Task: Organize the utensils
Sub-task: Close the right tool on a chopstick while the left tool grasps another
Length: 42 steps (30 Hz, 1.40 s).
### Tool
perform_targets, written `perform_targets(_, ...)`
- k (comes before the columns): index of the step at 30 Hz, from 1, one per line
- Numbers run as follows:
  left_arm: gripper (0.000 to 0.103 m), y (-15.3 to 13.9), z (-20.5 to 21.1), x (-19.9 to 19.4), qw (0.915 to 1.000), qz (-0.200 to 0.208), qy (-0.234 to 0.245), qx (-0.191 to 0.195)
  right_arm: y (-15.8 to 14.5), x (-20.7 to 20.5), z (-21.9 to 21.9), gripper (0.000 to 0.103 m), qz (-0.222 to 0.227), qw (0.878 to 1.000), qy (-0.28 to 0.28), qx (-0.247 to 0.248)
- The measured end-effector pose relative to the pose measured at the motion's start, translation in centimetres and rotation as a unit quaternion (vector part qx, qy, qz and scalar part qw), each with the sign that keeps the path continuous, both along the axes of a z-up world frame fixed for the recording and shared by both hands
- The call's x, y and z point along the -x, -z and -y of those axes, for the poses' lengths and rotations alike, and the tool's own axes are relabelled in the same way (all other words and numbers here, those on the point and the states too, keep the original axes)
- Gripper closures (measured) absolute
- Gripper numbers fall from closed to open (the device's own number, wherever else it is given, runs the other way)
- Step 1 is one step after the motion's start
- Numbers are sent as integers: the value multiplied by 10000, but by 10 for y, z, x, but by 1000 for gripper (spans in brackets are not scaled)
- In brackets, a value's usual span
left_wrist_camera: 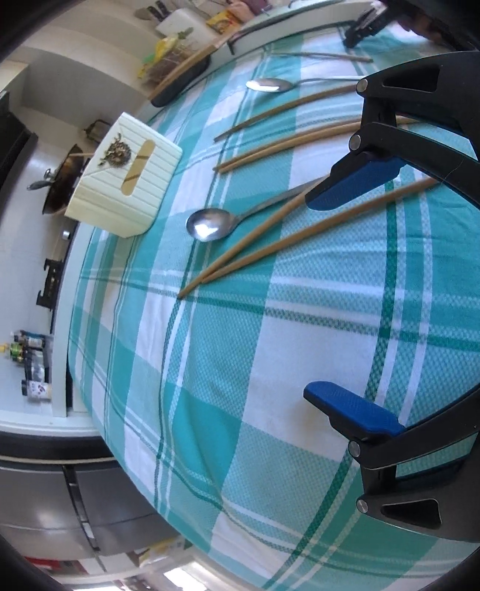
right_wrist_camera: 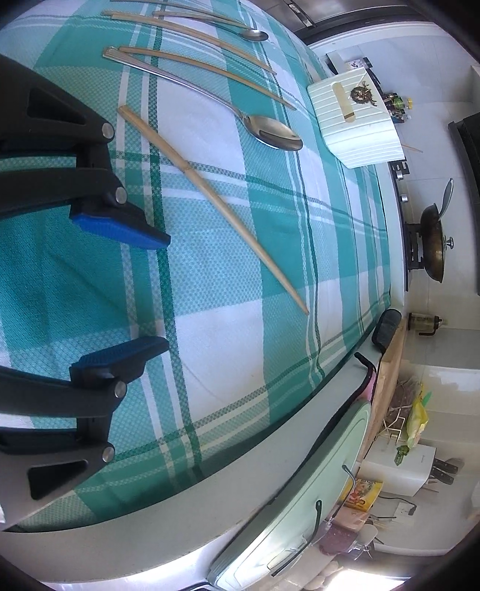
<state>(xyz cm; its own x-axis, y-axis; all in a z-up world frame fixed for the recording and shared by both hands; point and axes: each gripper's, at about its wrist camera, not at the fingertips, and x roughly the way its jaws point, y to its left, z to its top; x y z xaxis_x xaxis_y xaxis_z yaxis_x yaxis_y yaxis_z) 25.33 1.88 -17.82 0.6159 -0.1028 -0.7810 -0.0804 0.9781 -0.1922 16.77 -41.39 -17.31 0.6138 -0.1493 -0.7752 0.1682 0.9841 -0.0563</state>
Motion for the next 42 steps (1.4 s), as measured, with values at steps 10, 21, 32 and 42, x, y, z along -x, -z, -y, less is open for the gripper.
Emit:
perform_targets(10, 9, 12, 38, -6, 9949, -203, 346, -926, -9, 3, 6, 53, 125, 9980, 77, -615)
perform_targets(21, 7, 13, 26, -3, 9944, -252, 273, -991, -4, -60, -43, 53, -344, 9972, -457, -480)
perform_targets(32, 91, 7, 29, 4, 9928, -28, 441, -1111, -6, -28, -22, 92, -376, 9980, -490, -100)
perform_targets(42, 97, 8, 0, 2, 9943, -122, 206, -1037, -6, -3, 14, 93, -420, 9986, -197, 246)
